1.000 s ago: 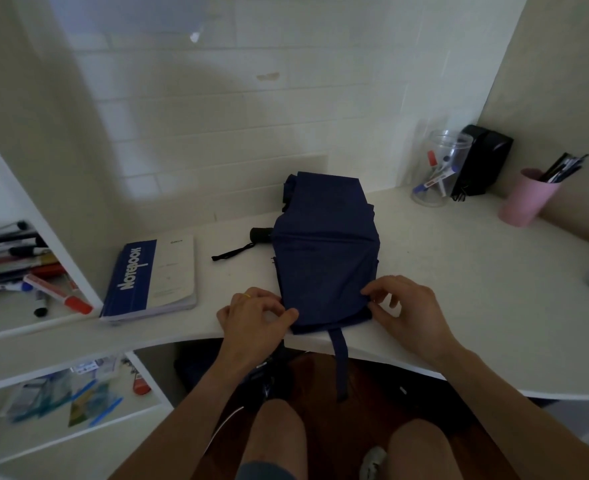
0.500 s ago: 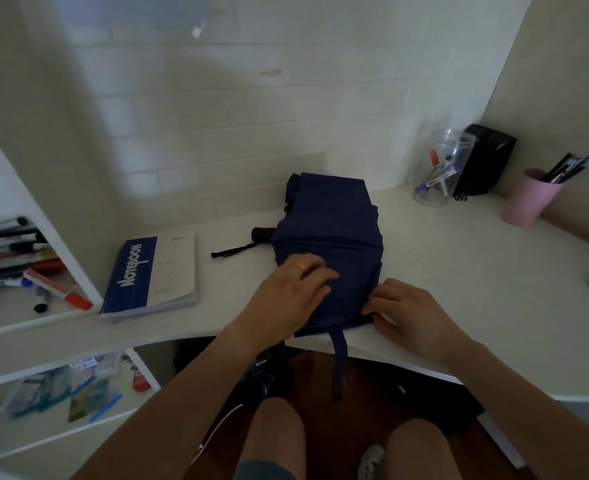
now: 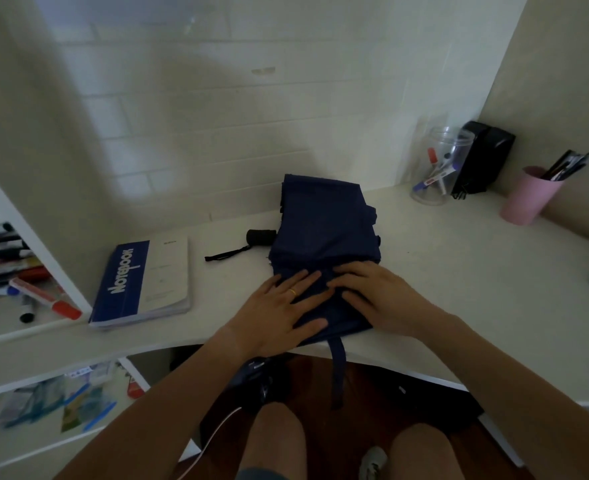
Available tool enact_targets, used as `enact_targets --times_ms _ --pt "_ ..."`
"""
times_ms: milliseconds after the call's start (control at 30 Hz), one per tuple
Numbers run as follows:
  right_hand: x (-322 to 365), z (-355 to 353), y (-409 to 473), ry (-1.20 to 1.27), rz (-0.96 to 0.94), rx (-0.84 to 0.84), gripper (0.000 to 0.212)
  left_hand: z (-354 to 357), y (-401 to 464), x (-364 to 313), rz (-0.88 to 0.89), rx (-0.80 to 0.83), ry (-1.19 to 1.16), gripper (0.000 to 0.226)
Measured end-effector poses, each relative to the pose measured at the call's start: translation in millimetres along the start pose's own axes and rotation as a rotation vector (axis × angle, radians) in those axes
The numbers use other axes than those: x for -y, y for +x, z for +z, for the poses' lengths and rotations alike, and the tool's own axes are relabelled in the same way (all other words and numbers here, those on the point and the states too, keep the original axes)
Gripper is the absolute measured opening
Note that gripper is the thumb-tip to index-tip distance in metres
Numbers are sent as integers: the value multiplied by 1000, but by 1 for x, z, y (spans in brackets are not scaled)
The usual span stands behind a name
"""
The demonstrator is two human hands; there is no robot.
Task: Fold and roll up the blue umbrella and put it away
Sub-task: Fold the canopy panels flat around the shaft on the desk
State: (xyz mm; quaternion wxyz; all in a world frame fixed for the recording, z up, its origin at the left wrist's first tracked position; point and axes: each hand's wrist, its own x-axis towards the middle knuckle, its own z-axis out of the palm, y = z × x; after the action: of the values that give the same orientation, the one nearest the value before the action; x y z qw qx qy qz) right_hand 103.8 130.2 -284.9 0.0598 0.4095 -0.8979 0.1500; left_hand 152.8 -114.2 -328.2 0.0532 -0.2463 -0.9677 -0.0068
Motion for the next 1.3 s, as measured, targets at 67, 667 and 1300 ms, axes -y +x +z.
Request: enact_targets --times_ms 67,667,1300 --pt "-18 14 -3 -82 42 158 54 1 -2 3 -19 0 -10 63" --pt "-29 3 -14 -139 151 407 85 -26 -12 14 -310 -93 -345 92" --pt "-17 -70 28 604 429 -467 35 -118 40 -2 -440 -649 -1387 17"
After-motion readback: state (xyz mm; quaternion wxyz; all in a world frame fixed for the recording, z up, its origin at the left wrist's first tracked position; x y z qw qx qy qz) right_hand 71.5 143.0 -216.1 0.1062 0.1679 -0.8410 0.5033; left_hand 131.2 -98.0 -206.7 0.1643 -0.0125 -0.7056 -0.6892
